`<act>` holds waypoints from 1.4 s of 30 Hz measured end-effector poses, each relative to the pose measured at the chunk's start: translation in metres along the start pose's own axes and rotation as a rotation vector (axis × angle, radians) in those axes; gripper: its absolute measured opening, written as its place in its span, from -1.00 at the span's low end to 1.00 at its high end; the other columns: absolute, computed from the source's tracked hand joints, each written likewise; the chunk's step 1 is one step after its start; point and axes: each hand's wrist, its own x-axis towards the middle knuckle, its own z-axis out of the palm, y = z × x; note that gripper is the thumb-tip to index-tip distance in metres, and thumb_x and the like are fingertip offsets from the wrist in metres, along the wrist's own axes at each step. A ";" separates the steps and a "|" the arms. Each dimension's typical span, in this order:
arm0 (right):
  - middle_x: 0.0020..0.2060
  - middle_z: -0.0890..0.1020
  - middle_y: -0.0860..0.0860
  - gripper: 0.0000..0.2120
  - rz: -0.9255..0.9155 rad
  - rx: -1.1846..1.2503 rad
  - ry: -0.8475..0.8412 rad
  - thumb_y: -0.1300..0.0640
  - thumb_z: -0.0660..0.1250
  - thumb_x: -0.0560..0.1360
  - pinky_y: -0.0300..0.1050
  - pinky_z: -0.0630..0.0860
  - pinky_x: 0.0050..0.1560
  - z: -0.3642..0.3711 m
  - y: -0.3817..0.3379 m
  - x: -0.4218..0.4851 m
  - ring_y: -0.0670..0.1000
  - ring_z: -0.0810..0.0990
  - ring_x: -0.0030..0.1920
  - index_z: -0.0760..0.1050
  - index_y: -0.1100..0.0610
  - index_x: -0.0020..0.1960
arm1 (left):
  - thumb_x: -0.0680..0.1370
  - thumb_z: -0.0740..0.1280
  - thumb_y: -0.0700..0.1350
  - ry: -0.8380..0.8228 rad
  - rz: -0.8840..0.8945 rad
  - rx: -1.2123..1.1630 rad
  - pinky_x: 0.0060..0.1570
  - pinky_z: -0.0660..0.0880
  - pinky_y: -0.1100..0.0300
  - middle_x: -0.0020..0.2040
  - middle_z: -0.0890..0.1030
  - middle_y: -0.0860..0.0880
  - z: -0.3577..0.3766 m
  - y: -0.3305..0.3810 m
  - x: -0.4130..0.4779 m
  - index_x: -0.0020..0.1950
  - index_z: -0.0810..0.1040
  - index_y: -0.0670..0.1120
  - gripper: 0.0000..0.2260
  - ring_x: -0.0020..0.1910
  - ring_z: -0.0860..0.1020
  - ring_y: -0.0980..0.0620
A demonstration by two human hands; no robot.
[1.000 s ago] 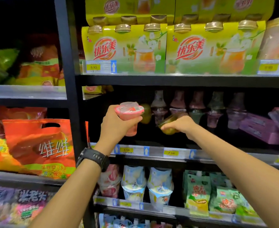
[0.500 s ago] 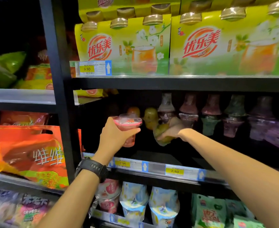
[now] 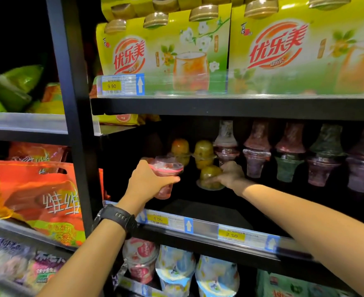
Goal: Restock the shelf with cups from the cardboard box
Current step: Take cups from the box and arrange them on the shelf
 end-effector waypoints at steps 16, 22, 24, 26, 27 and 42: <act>0.01 0.68 0.07 -0.48 -0.034 0.110 0.021 -0.03 0.67 0.11 -0.03 0.57 0.10 0.044 -0.014 0.038 0.09 0.62 0.07 0.65 0.13 0.01 | 0.03 0.66 0.15 -0.102 -0.059 -0.034 -0.27 0.56 0.29 -0.19 0.68 -0.03 0.017 -0.011 0.015 -0.03 0.62 -0.21 -0.34 -0.19 0.65 0.10; 0.05 0.66 0.07 -0.62 -0.013 0.107 0.035 -0.01 0.56 0.31 -0.08 0.55 0.08 0.045 -0.016 0.034 0.10 0.61 0.09 0.62 0.13 0.05 | 0.29 0.62 -0.24 -0.134 -0.130 -0.150 -0.46 0.47 0.39 -0.28 0.64 -0.09 0.017 -0.006 0.008 -0.11 0.61 -0.21 -0.72 -0.37 0.57 0.07; 0.09 0.64 0.06 -0.59 -0.002 0.093 0.040 -0.05 0.53 0.31 -0.05 0.54 0.13 0.045 -0.017 0.033 0.11 0.60 0.13 0.59 0.11 0.08 | 0.26 0.64 -0.21 -0.141 -0.146 -0.210 -0.43 0.50 0.35 -0.20 0.68 -0.13 0.015 -0.005 0.005 -0.02 0.62 -0.26 -0.62 -0.27 0.62 0.00; 0.13 0.60 0.03 -0.36 0.003 0.073 0.015 -0.14 0.60 0.17 -0.10 0.52 0.15 0.046 -0.019 0.031 0.11 0.57 0.18 0.54 0.08 0.16 | 0.12 0.69 -0.03 -0.122 -0.153 -0.222 -0.36 0.53 0.31 -0.11 0.70 -0.13 0.015 -0.007 0.004 0.06 0.60 -0.25 -0.39 -0.15 0.67 0.00; 0.14 0.59 0.03 -0.26 0.005 0.069 0.002 -0.17 0.63 0.10 -0.12 0.51 0.13 0.045 -0.021 0.028 0.11 0.57 0.18 0.53 0.07 0.19 | 0.03 0.68 0.07 -0.108 -0.147 -0.227 -0.31 0.56 0.29 -0.08 0.69 -0.13 0.016 -0.008 0.004 0.09 0.59 -0.24 -0.26 -0.11 0.68 0.00; 0.17 0.60 0.06 -0.30 -0.027 -0.047 0.045 -0.19 0.58 0.16 -0.14 0.51 0.12 0.044 -0.024 0.029 0.10 0.58 0.18 0.52 0.08 0.21 | -0.04 0.66 0.16 -0.117 -0.122 -0.215 -0.04 0.64 0.05 -0.01 0.66 -0.11 0.015 -0.007 0.003 0.14 0.54 -0.19 -0.15 -0.03 0.66 -0.02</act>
